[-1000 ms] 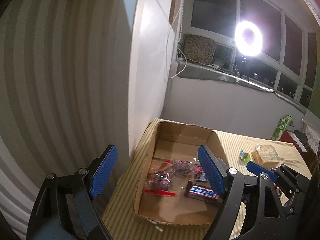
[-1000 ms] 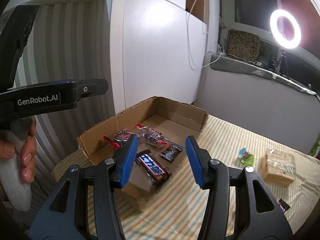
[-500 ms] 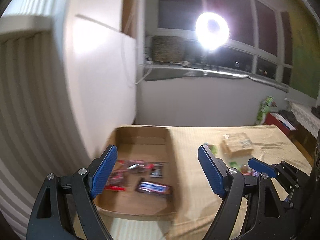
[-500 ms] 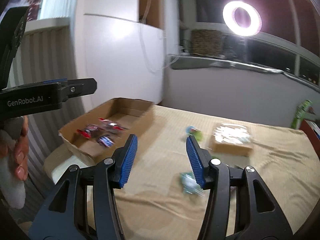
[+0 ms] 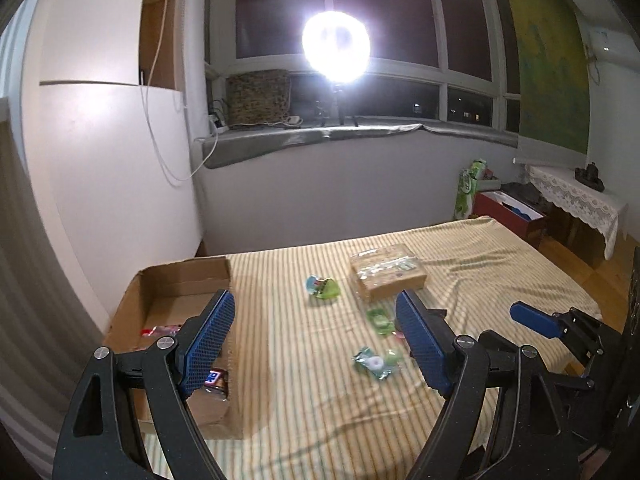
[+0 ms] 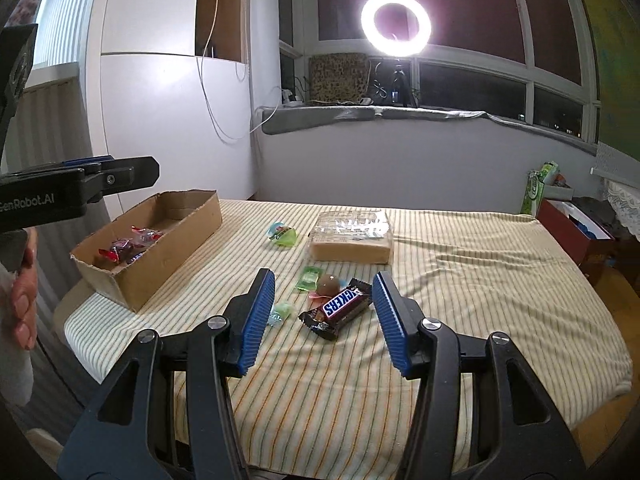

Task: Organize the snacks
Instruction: 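Move both tools back toward the remaining snacks on the bed, then grasp the green mint pack with the left tool while the right tool grasps the Snickers bar, then carry both held snacks over the cardboard box and open both tools, then move both open tools back over the remaining snacks on the bed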

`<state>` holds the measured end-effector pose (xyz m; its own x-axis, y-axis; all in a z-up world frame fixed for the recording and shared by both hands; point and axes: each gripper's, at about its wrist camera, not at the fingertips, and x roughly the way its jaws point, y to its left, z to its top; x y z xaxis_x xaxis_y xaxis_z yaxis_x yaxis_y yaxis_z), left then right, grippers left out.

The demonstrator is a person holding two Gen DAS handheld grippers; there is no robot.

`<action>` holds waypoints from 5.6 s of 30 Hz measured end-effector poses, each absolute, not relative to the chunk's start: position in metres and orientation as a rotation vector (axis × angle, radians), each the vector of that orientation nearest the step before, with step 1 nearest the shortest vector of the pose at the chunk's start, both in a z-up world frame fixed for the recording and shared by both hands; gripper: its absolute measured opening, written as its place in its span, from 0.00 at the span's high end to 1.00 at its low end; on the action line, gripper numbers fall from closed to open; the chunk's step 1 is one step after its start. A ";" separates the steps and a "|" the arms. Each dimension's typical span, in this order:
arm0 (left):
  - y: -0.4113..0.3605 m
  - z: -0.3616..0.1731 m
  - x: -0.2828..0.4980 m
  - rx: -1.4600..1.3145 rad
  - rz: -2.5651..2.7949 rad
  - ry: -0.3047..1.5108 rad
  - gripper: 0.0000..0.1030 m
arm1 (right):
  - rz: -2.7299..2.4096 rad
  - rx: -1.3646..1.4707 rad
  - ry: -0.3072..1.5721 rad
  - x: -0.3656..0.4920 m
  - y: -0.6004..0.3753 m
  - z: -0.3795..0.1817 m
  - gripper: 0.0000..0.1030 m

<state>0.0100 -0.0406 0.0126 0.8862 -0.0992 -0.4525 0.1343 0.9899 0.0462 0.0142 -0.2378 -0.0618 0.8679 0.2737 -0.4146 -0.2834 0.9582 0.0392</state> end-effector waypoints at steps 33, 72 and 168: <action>-0.086 -0.122 0.080 0.120 -0.227 0.811 0.20 | 0.313 0.140 0.736 0.117 -0.254 -0.127 0.25; -0.075 -0.124 0.063 0.106 -0.357 0.789 0.72 | 0.274 0.188 0.708 0.087 -0.285 -0.148 0.55; 0.177 -0.028 0.040 -0.247 0.167 0.489 0.19 | 0.697 -0.240 0.589 0.126 0.028 -0.070 0.39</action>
<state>0.0401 0.1775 -0.0285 0.8701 0.0991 -0.4828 -0.2168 0.9567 -0.1943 0.1264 0.0282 -0.0701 0.6135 0.5328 -0.5829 -0.6639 0.7476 -0.0154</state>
